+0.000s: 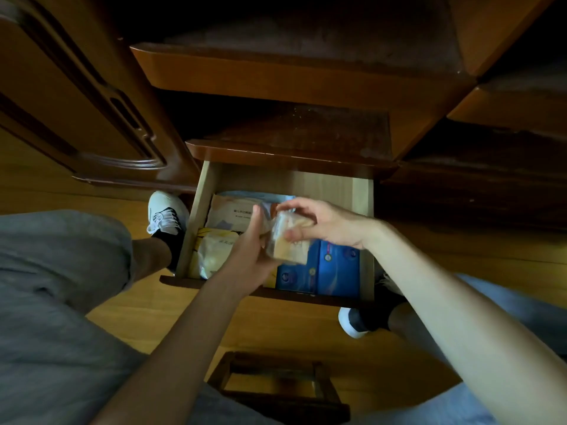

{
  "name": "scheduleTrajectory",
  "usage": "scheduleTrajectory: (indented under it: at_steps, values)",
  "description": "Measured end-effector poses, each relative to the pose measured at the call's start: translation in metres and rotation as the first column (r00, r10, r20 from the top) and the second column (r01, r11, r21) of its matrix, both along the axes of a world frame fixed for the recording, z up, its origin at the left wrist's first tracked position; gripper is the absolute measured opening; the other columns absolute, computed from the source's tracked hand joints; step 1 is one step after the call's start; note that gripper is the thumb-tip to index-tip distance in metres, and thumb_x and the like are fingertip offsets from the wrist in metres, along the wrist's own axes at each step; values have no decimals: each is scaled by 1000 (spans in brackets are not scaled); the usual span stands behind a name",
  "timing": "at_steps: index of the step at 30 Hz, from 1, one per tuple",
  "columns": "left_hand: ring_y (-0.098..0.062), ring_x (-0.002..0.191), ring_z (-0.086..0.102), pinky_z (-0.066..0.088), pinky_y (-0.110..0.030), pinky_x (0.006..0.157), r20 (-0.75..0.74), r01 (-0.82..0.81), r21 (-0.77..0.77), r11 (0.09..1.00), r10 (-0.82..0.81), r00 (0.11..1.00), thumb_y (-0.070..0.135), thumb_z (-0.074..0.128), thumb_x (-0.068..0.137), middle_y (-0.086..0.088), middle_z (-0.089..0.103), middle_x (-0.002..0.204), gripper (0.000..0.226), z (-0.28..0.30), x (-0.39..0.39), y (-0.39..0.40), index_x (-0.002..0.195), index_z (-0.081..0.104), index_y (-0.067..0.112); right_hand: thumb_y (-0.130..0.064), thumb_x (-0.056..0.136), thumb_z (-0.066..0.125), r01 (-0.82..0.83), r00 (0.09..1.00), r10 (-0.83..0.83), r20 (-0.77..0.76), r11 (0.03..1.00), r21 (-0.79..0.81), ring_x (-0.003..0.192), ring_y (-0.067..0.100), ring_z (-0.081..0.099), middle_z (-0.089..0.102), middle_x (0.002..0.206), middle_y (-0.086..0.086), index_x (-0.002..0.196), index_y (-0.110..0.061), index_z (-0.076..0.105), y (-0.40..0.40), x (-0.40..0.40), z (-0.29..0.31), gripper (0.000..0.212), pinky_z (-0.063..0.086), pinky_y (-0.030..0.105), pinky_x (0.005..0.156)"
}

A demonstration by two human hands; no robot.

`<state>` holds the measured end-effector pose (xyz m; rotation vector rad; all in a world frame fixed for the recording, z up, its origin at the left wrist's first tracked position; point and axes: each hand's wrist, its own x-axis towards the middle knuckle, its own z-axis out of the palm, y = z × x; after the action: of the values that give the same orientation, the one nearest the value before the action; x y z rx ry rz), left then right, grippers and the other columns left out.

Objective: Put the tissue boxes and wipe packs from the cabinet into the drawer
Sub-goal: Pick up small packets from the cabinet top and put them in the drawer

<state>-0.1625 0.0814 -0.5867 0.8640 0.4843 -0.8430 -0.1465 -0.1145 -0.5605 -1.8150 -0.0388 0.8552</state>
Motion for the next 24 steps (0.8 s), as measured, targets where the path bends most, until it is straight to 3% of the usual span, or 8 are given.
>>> scheduleTrajectory:
  at_steps: [2,5,9,12,14,17,19,24]
  values:
    - [-25,109,71,56,-44,90,60,-108,131,986,101,993,52,50,99,-9,74,113,46,-4,3,2,122,67,17,-44,83,79,47,993,-28,111,983,-176,116,12,59,54,142,-3,149,-30,42,-18,9,-10,77,54,39,98]
    - [-23,114,68,51,-40,97,124,-90,278,956,57,991,44,56,99,-7,73,120,32,-10,1,6,114,70,21,-33,93,72,158,981,-72,179,828,-539,124,23,53,48,148,4,153,-29,35,-51,16,-38,71,47,39,100]
    - [-26,109,71,55,-42,96,91,-39,354,935,7,996,37,62,98,-10,74,118,35,-15,-2,8,123,68,13,-46,100,58,-86,962,263,72,543,-835,145,34,36,47,153,12,154,-23,34,-69,20,-80,63,3,53,124]
    - [-22,109,70,54,-40,100,130,-36,505,862,-34,991,33,68,96,-7,74,116,31,-25,-1,10,121,69,15,-52,103,45,-125,936,351,27,404,-906,138,25,50,60,142,8,143,-19,48,-69,29,-102,52,-11,53,122]
    - [-16,114,65,52,-35,100,232,-22,639,769,-166,958,31,64,99,1,71,119,28,-32,-2,13,124,67,20,-54,105,35,-206,922,377,-92,275,-939,139,24,48,65,135,8,136,-19,56,-68,33,-110,51,-18,52,118]
    - [-18,118,58,49,-36,97,390,-80,873,482,-588,709,26,61,99,2,68,119,29,-41,-4,16,127,66,19,-50,102,26,-312,892,380,-245,125,-942,151,26,28,59,144,9,139,-19,56,-65,37,-115,57,-30,54,109]
    - [-24,122,53,45,-39,100,346,-148,937,318,-766,542,23,63,97,-4,67,122,29,-48,-6,18,125,68,16,-49,100,23,-365,843,427,-327,8,-931,154,28,17,53,151,7,141,-21,57,-62,38,-115,60,-28,60,111]
    - [-30,128,47,41,-44,106,177,40,974,222,-862,475,18,63,96,-11,54,136,42,-63,-15,26,138,57,18,-42,102,23,-414,763,478,-436,-157,-897,153,33,20,59,144,0,137,-23,61,-60,25,-115,55,-18,66,114]
